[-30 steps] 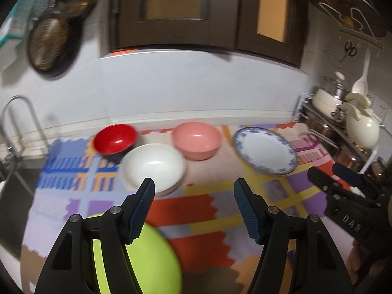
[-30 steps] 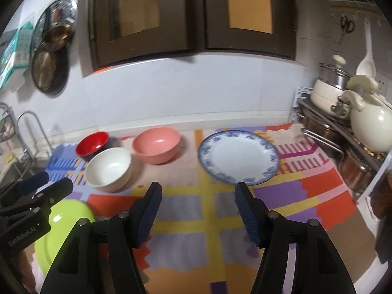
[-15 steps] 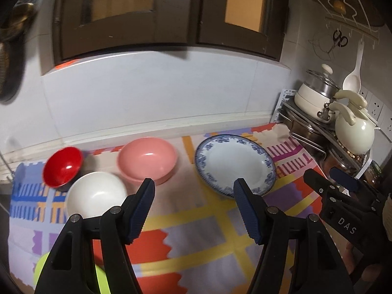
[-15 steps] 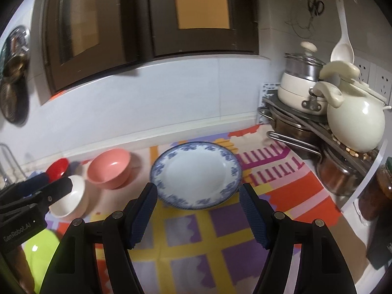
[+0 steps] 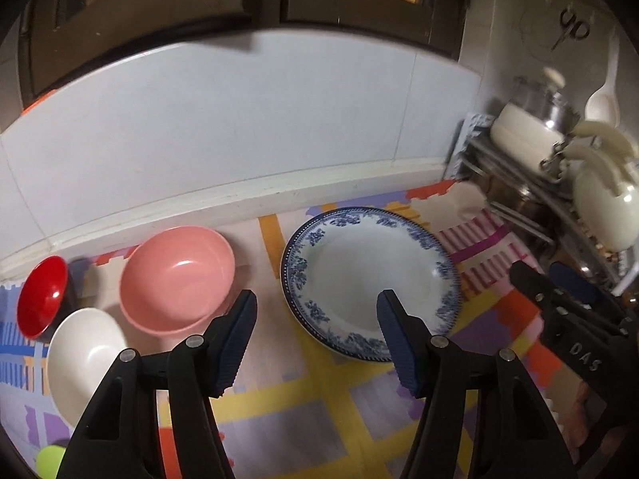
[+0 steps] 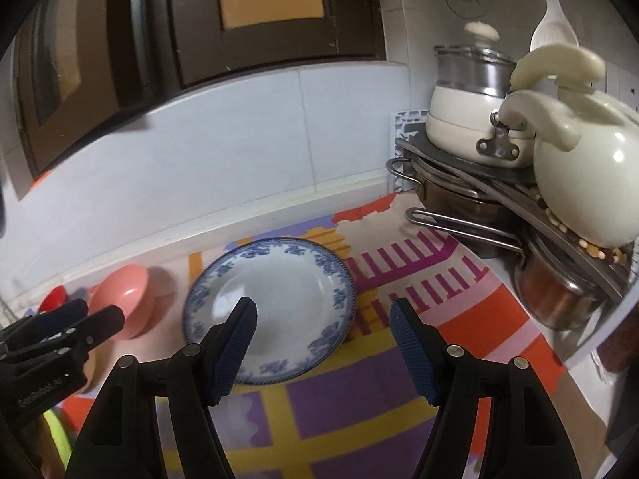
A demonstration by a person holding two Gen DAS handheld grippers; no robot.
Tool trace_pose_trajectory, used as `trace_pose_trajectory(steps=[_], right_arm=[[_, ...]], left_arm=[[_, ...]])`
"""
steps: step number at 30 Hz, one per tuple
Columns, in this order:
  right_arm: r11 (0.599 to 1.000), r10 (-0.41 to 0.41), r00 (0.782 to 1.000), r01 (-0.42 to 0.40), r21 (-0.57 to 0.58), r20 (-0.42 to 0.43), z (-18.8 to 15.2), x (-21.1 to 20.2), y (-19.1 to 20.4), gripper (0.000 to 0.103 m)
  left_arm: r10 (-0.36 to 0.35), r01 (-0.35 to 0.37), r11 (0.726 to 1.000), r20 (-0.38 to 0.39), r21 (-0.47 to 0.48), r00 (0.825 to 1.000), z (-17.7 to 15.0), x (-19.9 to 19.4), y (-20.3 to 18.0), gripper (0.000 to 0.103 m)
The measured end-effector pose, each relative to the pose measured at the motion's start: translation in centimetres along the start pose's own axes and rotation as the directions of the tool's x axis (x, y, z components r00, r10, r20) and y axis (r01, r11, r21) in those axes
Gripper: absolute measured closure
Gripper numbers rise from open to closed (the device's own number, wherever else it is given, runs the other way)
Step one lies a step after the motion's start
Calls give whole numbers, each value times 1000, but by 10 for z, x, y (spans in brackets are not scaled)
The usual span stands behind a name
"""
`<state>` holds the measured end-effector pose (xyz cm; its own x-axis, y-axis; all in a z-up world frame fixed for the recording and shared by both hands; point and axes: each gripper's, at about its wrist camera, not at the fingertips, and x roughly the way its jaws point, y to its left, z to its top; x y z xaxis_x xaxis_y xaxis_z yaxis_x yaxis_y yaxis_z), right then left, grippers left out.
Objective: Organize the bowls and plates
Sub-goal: 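Move both grippers to the blue-and-white plate beside the pot rack, then close both grippers on the rim of the blue-and-white plate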
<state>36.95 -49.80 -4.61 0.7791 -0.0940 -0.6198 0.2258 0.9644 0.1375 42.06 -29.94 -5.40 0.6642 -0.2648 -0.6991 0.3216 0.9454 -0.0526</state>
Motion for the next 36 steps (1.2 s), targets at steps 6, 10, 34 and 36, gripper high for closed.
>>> trace_pose_trajectory(steps=[6, 10, 34, 36], right_arm=[[1000, -13, 999, 13, -9, -42, 1, 41, -9, 33], [1000, -11, 996, 11, -7, -88, -3, 68, -14, 33], [999, 49, 960, -43, 29, -275, 1, 172, -32, 45], [999, 53, 959, -49, 23, -277, 2, 175, -31, 45]], left_arm=[[35, -34, 999, -46, 15, 998, 1, 44, -5, 46], [43, -42, 999, -70, 13, 997, 3, 69, -7, 49], [133, -131, 991, -136, 21, 982, 13, 143, -4, 59], [141, -138, 990, -133, 25, 981, 13, 144, -4, 59]])
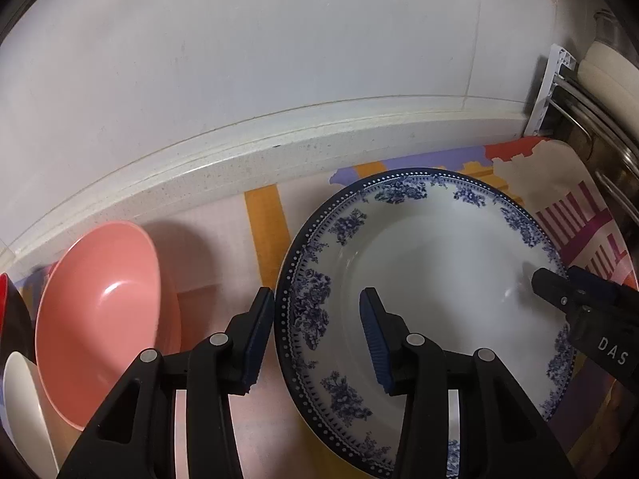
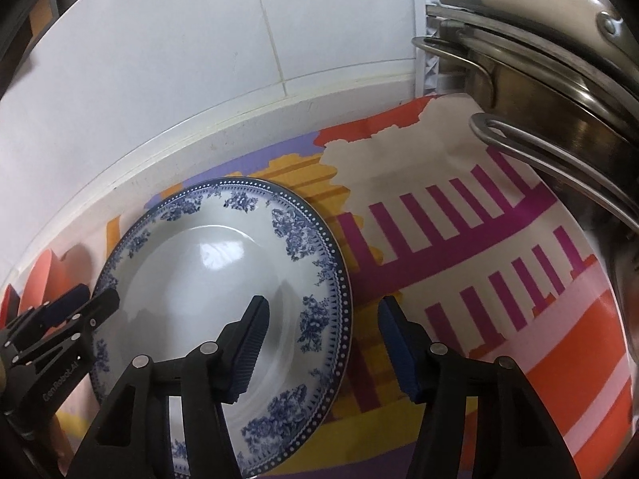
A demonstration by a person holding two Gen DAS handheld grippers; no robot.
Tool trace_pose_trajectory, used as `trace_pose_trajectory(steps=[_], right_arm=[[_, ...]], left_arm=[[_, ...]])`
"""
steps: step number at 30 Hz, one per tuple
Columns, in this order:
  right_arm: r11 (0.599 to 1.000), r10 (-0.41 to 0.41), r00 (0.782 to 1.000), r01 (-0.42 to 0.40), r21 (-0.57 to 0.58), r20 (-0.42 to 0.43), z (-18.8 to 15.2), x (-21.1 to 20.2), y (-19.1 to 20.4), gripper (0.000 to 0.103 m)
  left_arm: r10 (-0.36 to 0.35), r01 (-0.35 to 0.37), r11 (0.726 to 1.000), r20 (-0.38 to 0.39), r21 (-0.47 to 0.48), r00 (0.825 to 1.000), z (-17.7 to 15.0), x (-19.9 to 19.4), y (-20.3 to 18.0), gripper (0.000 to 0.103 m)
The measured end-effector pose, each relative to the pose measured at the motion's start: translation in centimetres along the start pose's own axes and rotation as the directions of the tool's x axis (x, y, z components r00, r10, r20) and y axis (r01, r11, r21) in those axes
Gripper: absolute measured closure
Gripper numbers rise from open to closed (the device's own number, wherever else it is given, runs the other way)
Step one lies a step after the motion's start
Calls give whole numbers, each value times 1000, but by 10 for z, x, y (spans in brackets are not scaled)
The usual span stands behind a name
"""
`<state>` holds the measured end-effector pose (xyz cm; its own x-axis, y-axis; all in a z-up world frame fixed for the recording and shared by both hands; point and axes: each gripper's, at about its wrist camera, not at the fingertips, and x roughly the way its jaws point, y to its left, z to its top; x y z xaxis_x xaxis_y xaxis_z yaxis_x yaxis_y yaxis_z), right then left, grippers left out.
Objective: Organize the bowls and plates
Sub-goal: 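Close both grippers on the rim of the blue-and-white plate, then lift the blue-and-white plate with both grippers and carry it over the green plate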
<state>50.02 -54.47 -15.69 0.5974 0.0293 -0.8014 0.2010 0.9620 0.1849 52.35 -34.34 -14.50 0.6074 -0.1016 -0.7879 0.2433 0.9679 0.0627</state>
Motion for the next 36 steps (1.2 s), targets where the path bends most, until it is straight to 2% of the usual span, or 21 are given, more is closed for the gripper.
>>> trace_pose_trajectory(steps=[7, 13, 15, 18, 21, 30, 36], right_arm=[[999, -16, 1000, 16, -33, -2, 5, 4, 4, 53], [995, -27, 1000, 26, -100, -12, 8, 9, 11, 53], [992, -30, 999, 28, -126, -14, 9, 11, 14, 60], [991, -37, 999, 34, -127, -23, 11, 13, 15, 65], [992, -37, 999, 34, -120, -24, 12, 14, 14, 67], [993, -50, 999, 49, -106, -6, 0, -4, 12, 67], [991, -74, 996, 78, -104, 40, -11, -38, 16, 67]], left_arm=[[0, -1, 1000, -37, -7, 999, 1, 10, 1, 61], [5, -6, 1000, -37, -11, 999, 2, 11, 1, 66], [9, -9, 1000, -38, -12, 999, 2, 11, 1, 66], [16, -16, 1000, -38, -11, 999, 2, 11, 0, 67], [13, -14, 1000, -36, -19, 999, 2, 10, 1, 69], [1, -1, 1000, -5, -3, 1000, -2, -13, -2, 69], [-20, 21, 1000, 23, -9, 1000, -6, -45, 8, 69]])
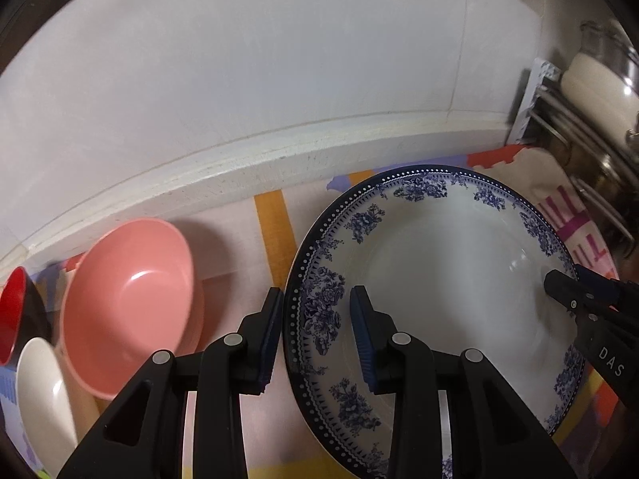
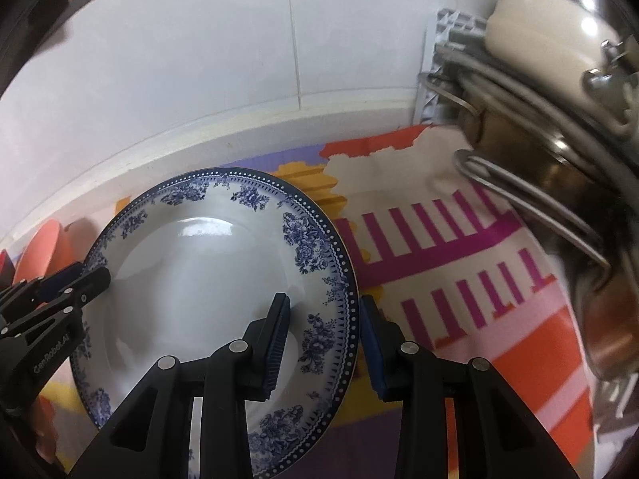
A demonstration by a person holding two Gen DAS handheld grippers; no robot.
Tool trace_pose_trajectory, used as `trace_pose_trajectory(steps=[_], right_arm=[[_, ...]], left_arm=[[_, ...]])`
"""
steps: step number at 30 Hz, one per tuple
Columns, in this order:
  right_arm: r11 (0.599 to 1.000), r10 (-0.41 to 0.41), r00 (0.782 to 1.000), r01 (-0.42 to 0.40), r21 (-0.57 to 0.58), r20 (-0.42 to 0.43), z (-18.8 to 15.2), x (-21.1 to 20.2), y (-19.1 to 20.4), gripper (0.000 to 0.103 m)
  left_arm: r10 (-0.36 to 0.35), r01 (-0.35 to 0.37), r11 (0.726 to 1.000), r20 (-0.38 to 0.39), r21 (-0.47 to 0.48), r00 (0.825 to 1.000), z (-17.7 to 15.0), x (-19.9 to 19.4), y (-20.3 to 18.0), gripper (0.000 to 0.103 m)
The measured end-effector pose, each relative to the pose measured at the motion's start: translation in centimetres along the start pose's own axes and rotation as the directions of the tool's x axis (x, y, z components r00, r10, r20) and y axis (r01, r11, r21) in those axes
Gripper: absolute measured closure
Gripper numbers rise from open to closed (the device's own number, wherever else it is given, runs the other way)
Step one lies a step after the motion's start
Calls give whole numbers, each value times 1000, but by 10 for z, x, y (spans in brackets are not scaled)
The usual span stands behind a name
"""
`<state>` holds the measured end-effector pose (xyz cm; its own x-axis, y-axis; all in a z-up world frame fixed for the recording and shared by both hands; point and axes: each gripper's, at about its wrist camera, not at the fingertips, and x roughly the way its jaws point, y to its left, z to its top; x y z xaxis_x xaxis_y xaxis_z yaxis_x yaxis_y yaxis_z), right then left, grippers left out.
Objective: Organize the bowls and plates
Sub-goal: 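Lift the blue-and-white plate with both grippers and carry it over the green plate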
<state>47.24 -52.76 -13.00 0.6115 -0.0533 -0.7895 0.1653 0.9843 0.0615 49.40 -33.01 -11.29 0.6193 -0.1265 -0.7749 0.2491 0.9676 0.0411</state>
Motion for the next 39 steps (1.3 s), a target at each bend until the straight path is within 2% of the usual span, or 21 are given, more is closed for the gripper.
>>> trace_pose_trajectory(steps=[14, 24, 32, 33, 39], right_arm=[[999, -32, 998, 34, -21, 55, -23, -86, 19, 67], [998, -10, 996, 15, -62, 93, -43, -130, 51, 67], [992, 18, 993, -3, -124, 114, -65, -161, 72, 67], [993, 2, 992, 13, -121, 122, -67, -164, 75, 67], [986, 57, 990, -36, -164, 128, -81, -177, 102, 67]], left_arm=[[-13, 16, 999, 60, -43, 998, -25, -77, 24, 69], [24, -14, 995, 99, -100, 995, -52, -120, 53, 69], [60, -42, 985, 102, -167, 993, -88, -155, 101, 69], [68, -50, 983, 101, -176, 993, -92, -160, 106, 69], [125, -99, 969, 104, -225, 987, -115, -185, 131, 69]])
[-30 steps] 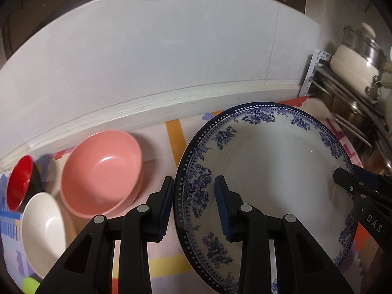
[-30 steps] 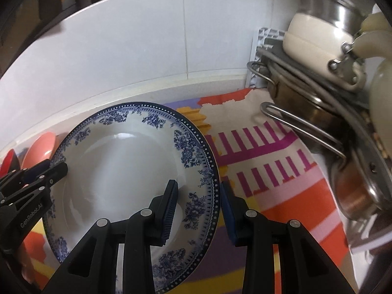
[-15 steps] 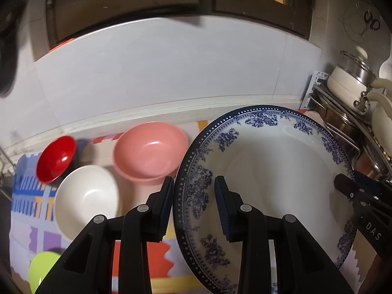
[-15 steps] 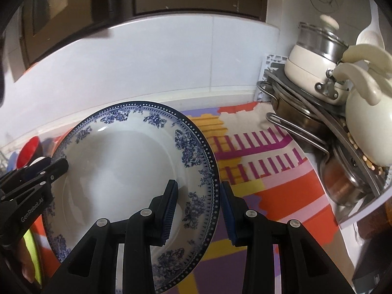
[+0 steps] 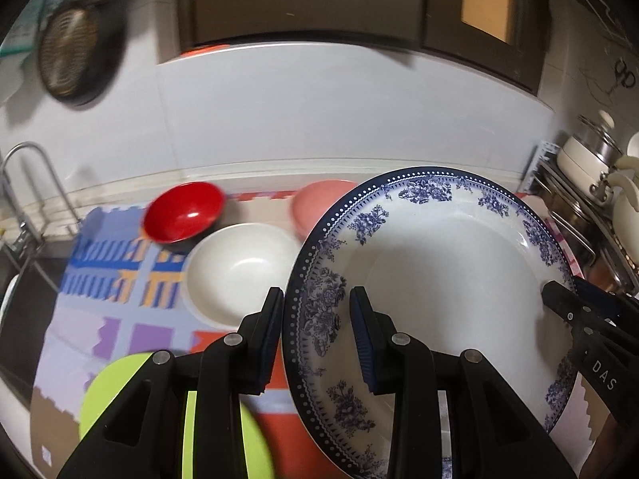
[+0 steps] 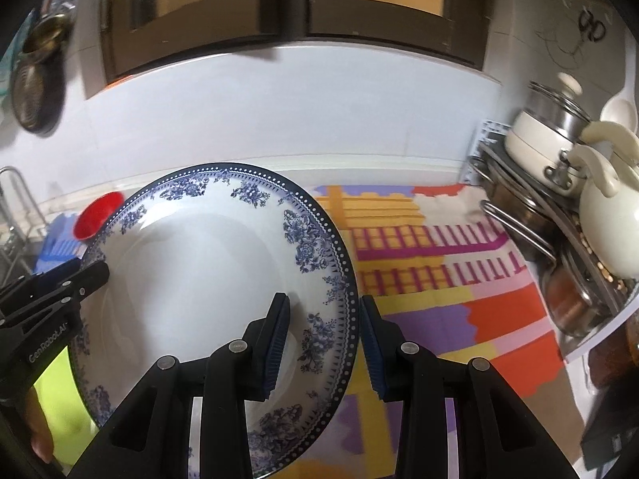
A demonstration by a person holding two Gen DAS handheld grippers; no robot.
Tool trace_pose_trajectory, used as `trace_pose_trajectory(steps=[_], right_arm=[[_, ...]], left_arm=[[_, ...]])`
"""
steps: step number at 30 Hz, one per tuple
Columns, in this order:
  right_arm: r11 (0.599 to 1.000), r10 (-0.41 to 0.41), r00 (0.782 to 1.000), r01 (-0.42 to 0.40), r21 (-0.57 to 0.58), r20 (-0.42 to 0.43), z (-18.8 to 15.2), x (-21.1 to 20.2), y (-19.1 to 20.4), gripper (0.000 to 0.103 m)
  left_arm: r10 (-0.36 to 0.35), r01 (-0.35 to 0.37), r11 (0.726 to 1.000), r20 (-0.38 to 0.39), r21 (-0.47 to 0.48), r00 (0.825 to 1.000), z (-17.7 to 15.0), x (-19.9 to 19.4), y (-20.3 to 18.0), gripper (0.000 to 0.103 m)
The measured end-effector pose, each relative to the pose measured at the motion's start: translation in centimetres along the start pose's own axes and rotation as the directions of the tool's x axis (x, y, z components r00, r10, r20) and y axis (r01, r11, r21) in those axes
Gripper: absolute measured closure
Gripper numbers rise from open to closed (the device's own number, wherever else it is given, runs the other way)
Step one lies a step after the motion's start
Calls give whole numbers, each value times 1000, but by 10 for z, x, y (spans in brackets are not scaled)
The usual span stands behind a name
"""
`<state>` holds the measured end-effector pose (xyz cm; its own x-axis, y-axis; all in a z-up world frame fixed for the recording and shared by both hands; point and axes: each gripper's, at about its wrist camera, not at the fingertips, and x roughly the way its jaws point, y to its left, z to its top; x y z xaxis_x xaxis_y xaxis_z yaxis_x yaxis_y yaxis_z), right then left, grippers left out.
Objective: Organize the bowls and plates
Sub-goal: 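Lift the blue-and-white plate with both grippers and carry it over the green plate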
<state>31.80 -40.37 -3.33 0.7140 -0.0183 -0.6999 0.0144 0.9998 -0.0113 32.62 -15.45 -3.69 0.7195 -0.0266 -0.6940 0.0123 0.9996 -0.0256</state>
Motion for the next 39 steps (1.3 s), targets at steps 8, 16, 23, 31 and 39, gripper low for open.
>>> trace_pose_trajectory(steps=[8, 16, 23, 31, 39], right_arm=[[995, 78, 997, -76, -67, 16, -8, -13, 49, 67], [982, 136, 991, -132, -134, 17, -14, -24, 100, 67], [967, 186, 982, -184, -174, -2, -24, -27, 141, 67], [946, 239, 970, -243, -213, -46, -39, -25, 180, 67], [925, 281, 953, -301, -230, -117, -56, -13, 213, 67]], left_arm=[[72, -71, 994, 7, -81, 997, -18, -29, 47, 69], [127, -125, 982, 4, -145, 992, -36, -50, 96, 69], [178, -179, 967, -23, -179, 984, -54, -63, 132, 69], [227, -237, 950, -69, -204, 971, -74, -69, 165, 69], [262, -285, 932, -127, -226, 957, -95, -67, 188, 69]])
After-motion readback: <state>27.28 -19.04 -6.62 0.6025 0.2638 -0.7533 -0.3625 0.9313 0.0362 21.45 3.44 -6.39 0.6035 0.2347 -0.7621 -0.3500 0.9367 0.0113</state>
